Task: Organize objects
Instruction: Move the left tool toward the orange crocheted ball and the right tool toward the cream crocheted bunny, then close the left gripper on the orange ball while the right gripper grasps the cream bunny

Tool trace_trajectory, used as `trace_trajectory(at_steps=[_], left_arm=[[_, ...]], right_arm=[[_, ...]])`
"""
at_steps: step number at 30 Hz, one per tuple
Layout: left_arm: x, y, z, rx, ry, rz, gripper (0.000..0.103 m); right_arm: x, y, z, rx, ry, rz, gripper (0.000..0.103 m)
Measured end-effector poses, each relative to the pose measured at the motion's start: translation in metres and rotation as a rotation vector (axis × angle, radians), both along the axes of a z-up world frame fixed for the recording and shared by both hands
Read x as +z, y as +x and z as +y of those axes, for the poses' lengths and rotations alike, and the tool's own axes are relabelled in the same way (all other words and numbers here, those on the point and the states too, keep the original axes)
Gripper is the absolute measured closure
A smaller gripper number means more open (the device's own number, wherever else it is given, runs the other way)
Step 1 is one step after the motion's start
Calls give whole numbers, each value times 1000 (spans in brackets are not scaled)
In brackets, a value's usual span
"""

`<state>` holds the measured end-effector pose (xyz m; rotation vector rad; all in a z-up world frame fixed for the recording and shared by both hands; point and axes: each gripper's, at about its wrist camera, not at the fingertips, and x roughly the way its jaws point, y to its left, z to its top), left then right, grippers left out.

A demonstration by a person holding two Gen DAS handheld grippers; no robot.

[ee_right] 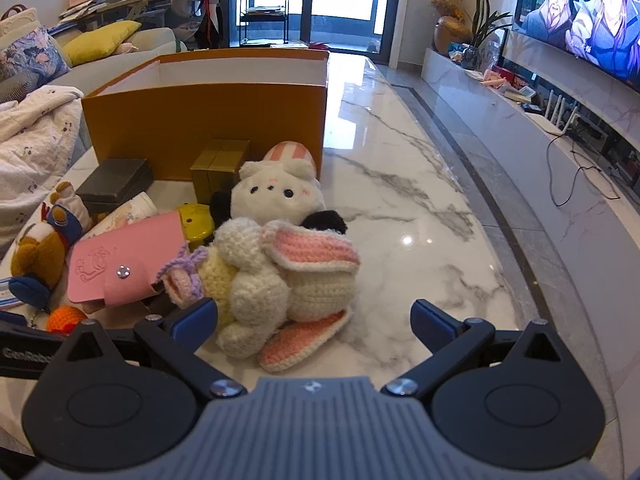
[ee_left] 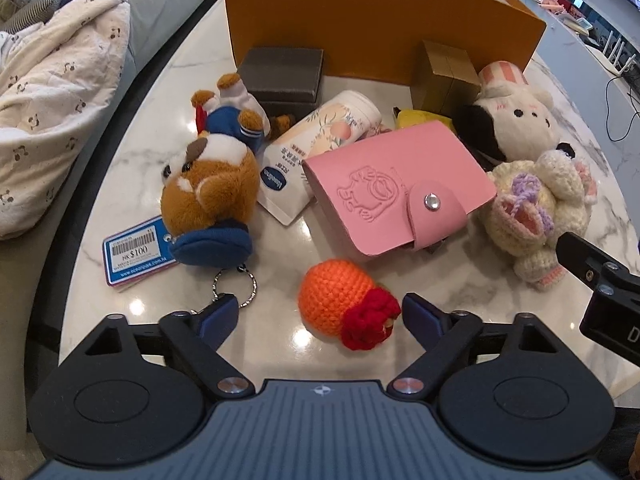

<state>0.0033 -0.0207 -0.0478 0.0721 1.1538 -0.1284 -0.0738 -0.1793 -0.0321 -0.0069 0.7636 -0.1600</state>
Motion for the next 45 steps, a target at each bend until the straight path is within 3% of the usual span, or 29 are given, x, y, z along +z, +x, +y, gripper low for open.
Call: trace_trajectory(at_steps=[2,10,15,22,27,30,32,34,43,45], left_arm=[[-2,1,1,4,-9,13,7],[-6,3,0,4,-8,25,9],[-7,4,2,11,-14,29,9],[-6,4,5,17,-27,16,23],[-5,4,6,16,-23,7,29],[-5,4,5,8,-14,3,34],[-4,5,5,5,-2,-2,43],[-4,5,6,5,-5,1,43],[-2,6,15,19,-48,20,44],[-1,5,16,20,-51,23,44]], right_arm=[[-1,3,2,24,5,0,1],[-11,28,8,93,-21,23,1],[-22,43,4,111,45,50,1],[-24,45,8,146,10,35,1],[-21,37,22,204,-131,-31,1],[-28,40,30,244,-194,-26,1],[-31,42,33,260,-226,-21,1],[-33,44,34,267,-245,-7,1],[-27,34,34,287,-229,-28,20],[-24,29,32,295,-208,-42,31]])
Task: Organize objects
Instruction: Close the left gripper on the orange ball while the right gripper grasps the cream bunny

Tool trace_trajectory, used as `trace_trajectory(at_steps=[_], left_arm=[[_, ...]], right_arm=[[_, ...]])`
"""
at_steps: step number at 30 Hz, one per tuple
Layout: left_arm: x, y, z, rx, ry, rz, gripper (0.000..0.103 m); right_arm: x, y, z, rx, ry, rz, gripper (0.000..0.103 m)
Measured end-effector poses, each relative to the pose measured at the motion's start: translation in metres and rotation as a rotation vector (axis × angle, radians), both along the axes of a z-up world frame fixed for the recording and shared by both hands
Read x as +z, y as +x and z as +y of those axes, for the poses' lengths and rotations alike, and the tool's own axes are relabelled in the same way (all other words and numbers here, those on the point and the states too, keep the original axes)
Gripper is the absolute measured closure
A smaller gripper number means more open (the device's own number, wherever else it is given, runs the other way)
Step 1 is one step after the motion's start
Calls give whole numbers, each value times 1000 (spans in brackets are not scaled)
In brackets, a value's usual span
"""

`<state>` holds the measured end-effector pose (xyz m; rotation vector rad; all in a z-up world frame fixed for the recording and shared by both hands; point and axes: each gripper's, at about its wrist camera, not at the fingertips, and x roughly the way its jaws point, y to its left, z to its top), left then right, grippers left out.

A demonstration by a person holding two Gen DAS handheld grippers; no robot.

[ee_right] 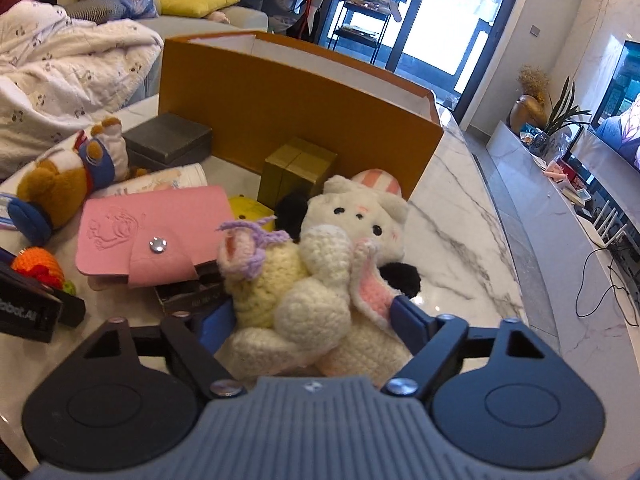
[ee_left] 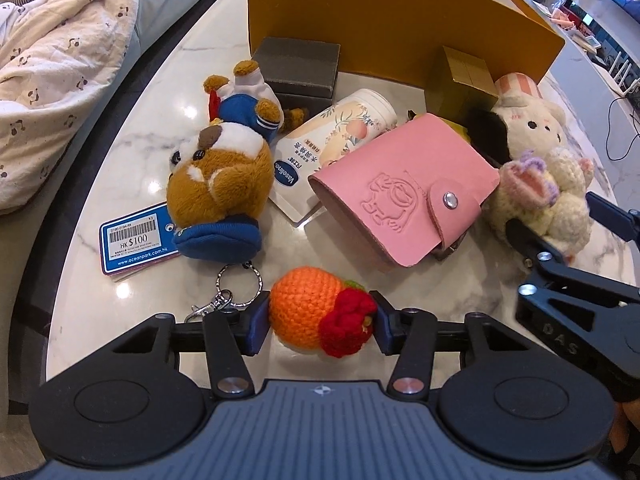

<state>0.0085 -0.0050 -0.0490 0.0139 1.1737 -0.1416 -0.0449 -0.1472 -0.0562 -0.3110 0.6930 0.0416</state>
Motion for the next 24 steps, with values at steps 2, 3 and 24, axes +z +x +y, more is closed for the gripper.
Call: trace_trajectory(at_steps=[2,3,24], left_arm=[[0,0,0,-17,-2,2,44],[0,0,0,-16,-4,3,44],[20,-10,3,-28,13,-32,45]], right_arm=[[4,-5,-2,23,44,-1,49],[5,-6,-4,18,68,12,50],[24,-35,-26,17,261,3,53]])
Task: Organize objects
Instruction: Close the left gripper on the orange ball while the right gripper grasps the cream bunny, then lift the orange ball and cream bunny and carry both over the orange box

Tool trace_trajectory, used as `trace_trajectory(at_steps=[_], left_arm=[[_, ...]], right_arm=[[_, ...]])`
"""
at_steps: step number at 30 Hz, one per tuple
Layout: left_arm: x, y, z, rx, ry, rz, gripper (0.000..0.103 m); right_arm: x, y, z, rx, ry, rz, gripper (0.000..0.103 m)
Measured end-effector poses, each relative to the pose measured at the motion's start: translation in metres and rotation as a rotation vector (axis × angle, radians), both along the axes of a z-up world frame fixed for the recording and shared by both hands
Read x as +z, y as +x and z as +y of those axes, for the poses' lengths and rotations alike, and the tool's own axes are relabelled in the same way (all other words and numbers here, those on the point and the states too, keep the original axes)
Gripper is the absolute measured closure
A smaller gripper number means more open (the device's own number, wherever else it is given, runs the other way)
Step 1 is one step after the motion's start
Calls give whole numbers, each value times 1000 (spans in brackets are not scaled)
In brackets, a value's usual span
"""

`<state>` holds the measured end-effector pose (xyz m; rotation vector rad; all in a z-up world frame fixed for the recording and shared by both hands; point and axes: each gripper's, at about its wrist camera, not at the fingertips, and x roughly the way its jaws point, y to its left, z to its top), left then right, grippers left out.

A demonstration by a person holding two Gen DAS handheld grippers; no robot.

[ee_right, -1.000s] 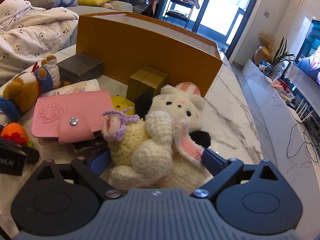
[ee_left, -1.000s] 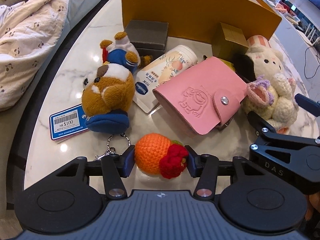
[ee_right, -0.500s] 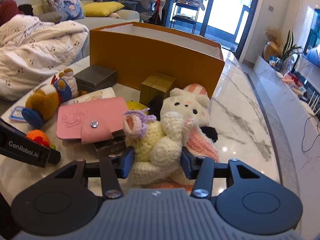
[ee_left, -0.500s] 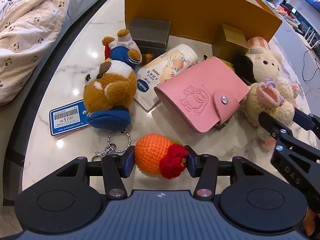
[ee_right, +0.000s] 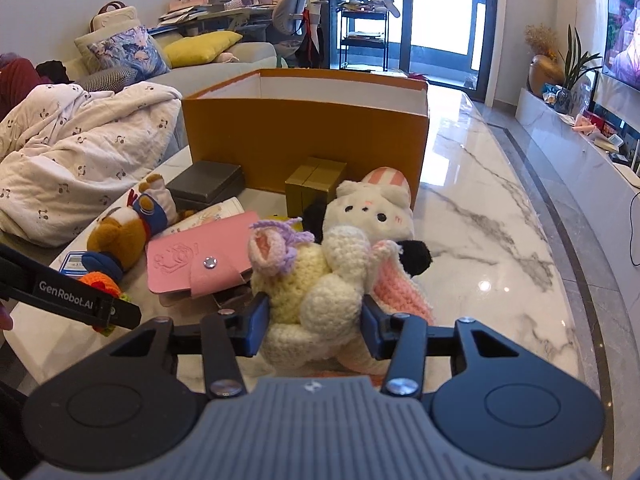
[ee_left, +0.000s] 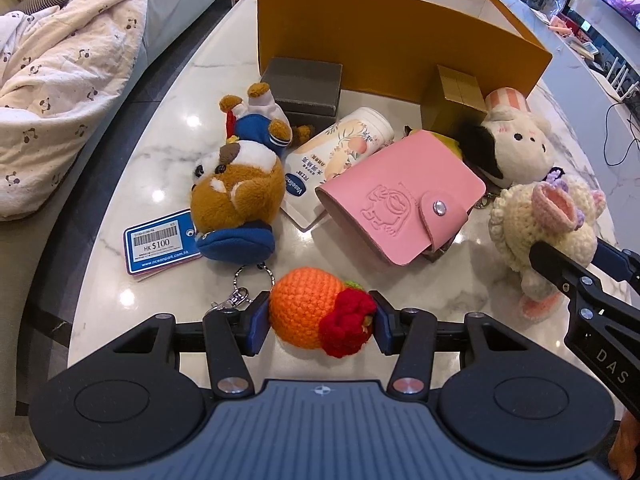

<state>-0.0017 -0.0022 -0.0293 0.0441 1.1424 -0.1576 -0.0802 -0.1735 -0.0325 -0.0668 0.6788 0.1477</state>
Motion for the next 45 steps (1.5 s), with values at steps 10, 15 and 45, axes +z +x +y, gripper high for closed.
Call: trace_trajectory(at_steps=[10,15,45], left_arm=[[14,-8,2,-26,9,-44,45],[34,-11,4,-35,-28,-91,45],[105,225,-78,-127,8,-317,44]], right_arm=[[9,-13,-2,-3,10,-11,53],[23,-22,-3,5,42,-43,53],[116,197,-18,-29,93,-210,52]])
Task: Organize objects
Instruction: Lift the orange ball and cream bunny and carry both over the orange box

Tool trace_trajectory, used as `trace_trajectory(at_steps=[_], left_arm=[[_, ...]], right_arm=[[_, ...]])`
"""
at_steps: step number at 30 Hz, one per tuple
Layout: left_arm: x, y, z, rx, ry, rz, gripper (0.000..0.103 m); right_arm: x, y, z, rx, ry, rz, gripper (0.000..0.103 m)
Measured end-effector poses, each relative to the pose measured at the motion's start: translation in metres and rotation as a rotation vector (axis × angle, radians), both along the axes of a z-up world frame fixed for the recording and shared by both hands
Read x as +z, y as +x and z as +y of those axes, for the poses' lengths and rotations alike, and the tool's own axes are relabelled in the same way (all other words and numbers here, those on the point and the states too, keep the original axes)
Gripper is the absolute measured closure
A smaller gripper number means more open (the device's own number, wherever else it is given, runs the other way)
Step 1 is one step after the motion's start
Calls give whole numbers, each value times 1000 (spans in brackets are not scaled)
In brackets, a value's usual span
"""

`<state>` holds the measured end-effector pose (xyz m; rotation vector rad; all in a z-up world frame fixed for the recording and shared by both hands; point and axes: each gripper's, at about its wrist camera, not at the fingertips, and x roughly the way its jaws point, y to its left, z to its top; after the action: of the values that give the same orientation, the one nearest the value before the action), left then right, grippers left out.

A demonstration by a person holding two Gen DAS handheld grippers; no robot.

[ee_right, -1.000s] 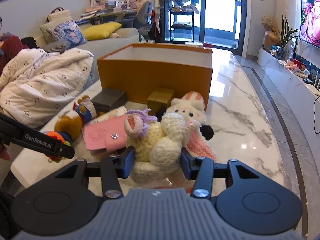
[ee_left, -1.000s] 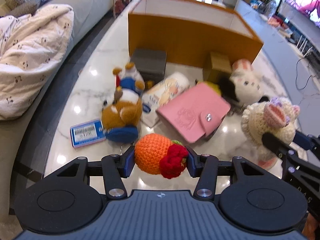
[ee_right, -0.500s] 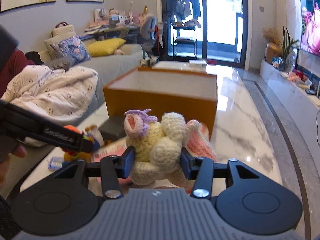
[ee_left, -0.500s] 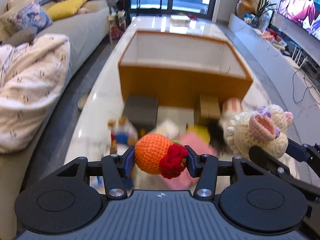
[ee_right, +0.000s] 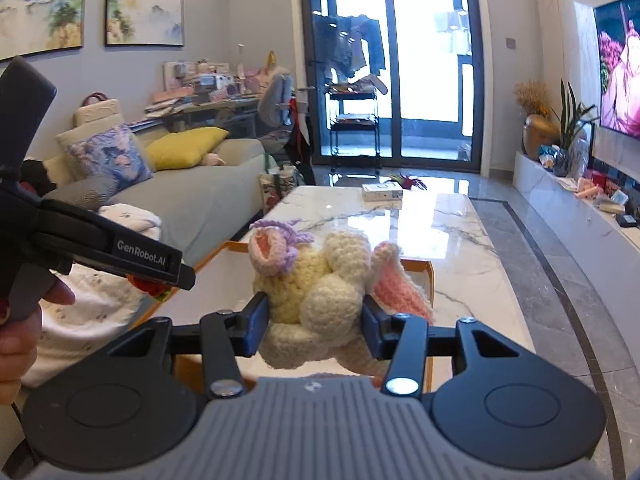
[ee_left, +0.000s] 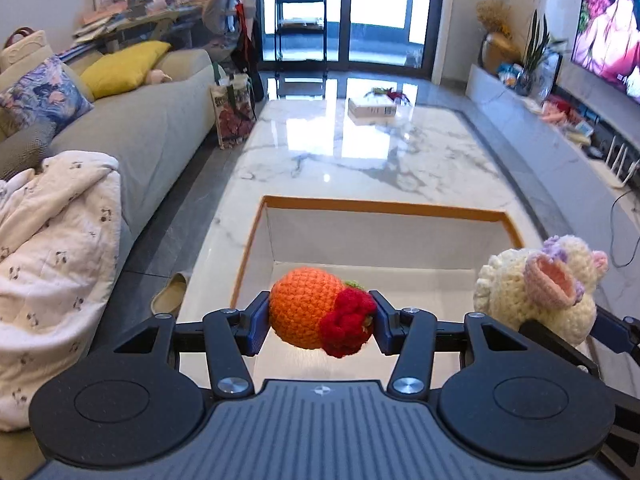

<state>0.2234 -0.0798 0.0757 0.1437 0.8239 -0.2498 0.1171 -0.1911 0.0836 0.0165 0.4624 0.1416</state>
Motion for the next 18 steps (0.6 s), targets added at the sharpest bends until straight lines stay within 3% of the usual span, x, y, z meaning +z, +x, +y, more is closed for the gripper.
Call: trace_trajectory(at_steps=[3,9,18], left_arm=[[-25,22,-4,1,-7,50,44],[-72,47,-12,14,78,153,44],[-96,54,-29,-18,137,257,44]], right_arm=[[-16,35,1,2,-11,49,52],[-50,77,12,20,-60,150,52],[-81,87,23,20,-87,270,52]])
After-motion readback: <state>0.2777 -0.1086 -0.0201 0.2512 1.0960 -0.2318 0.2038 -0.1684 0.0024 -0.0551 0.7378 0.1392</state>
